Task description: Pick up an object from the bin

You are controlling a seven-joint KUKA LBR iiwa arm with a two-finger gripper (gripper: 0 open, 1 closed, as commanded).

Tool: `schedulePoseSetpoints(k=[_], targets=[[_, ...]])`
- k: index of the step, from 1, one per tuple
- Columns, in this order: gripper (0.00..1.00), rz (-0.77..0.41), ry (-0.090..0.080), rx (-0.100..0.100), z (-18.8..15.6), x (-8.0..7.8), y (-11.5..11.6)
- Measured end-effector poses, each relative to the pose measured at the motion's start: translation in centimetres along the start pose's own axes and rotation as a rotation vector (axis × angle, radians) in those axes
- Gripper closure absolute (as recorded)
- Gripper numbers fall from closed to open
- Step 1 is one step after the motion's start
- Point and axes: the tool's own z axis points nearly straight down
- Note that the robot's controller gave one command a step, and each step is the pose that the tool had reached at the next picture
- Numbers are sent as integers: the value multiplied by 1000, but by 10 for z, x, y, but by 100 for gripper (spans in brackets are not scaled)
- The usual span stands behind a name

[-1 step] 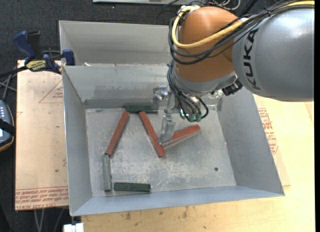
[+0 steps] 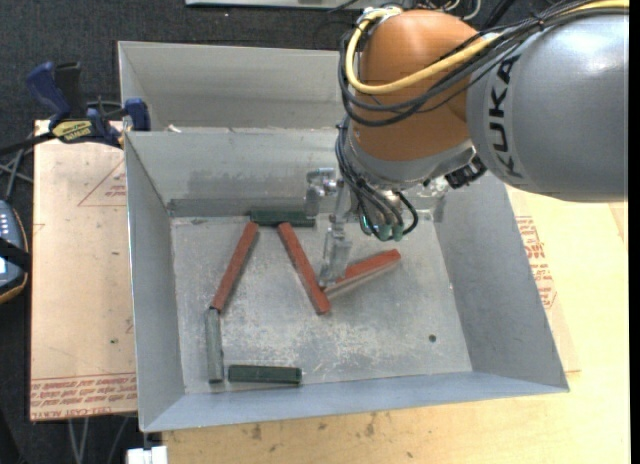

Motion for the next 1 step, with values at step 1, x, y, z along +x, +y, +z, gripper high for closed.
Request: schedulePoseSetpoints(k=[1], targets=[[0, -96, -3, -1, 36, 24, -26]])
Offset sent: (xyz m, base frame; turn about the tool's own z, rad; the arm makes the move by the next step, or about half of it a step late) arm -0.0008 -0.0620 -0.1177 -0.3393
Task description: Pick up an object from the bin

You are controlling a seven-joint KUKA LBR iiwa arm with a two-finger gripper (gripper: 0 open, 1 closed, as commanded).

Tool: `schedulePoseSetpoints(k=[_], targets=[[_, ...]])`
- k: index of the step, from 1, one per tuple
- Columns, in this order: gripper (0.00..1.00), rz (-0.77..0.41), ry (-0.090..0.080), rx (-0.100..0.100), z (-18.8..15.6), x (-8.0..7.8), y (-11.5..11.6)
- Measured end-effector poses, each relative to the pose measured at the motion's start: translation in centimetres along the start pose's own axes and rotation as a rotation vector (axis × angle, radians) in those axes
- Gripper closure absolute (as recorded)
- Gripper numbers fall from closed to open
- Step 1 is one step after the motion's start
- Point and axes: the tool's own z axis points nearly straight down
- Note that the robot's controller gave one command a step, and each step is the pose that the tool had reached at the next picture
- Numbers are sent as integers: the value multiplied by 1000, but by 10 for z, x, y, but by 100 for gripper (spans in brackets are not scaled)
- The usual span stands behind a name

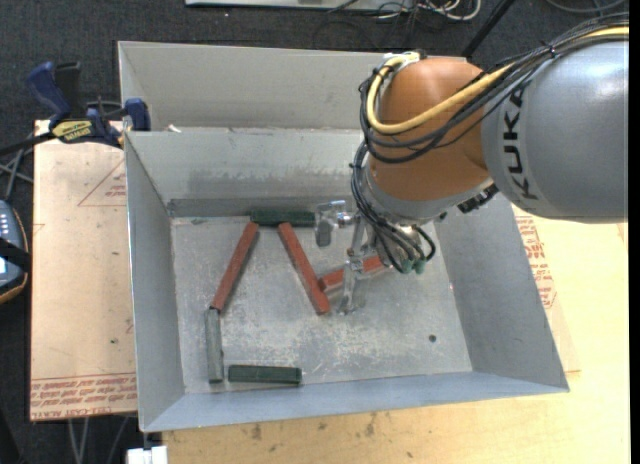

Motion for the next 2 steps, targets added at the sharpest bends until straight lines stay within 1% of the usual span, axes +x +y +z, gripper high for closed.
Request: schedulePoseSetpoints(k=[1, 2], targets=[[0, -198, -1, 1, 55, -11, -24], [0, -300, 3, 0, 104, -8, -49]])
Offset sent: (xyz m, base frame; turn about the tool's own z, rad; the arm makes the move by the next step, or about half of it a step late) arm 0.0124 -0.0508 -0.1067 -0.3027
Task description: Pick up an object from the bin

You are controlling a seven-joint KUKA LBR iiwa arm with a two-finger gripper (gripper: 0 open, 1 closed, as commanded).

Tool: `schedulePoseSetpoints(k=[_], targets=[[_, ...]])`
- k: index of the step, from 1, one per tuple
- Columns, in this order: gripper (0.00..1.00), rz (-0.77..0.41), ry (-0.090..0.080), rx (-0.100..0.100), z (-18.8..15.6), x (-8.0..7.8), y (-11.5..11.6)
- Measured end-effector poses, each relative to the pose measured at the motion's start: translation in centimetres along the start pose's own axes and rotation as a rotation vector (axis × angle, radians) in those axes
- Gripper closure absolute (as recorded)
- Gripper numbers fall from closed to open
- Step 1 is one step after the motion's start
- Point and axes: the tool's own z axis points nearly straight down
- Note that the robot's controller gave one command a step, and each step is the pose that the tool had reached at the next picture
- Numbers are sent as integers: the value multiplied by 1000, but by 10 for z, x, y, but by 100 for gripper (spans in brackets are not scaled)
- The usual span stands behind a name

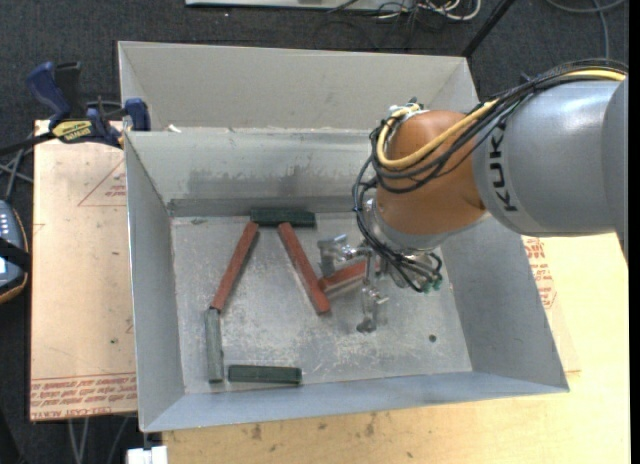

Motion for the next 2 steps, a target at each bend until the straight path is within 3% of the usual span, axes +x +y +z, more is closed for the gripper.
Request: schedulePoseSetpoints(k=[1, 2], targets=[[100, 34, -6, 1, 34, 0, 5], [100, 35, -6, 1, 34, 0, 5]])
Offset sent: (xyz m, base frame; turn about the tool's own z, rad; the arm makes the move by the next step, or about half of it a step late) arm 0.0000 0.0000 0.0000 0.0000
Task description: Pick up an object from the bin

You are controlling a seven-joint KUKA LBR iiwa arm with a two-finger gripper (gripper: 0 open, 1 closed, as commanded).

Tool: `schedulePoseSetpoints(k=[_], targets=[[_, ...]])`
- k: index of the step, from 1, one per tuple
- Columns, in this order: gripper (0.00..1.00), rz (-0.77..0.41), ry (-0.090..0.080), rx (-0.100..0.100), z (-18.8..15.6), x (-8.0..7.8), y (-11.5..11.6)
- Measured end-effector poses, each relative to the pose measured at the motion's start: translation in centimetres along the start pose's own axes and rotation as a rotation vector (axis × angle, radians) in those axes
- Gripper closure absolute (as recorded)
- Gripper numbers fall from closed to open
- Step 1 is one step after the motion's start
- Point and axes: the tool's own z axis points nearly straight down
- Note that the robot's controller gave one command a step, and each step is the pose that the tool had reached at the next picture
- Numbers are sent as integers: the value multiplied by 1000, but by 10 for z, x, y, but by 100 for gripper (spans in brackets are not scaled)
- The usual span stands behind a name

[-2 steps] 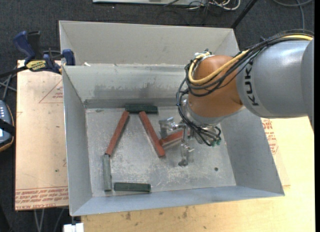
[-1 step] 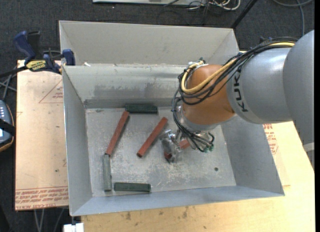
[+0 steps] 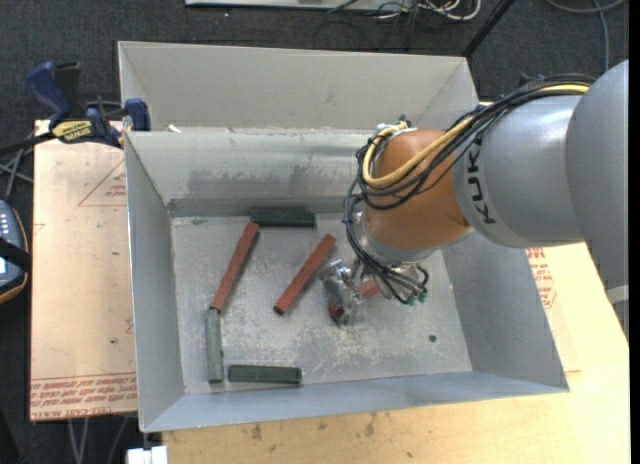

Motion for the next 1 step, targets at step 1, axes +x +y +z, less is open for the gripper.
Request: schedulePoseSetpoints(k=[1], targets=[[100, 1, 2, -1, -2, 0, 0]])
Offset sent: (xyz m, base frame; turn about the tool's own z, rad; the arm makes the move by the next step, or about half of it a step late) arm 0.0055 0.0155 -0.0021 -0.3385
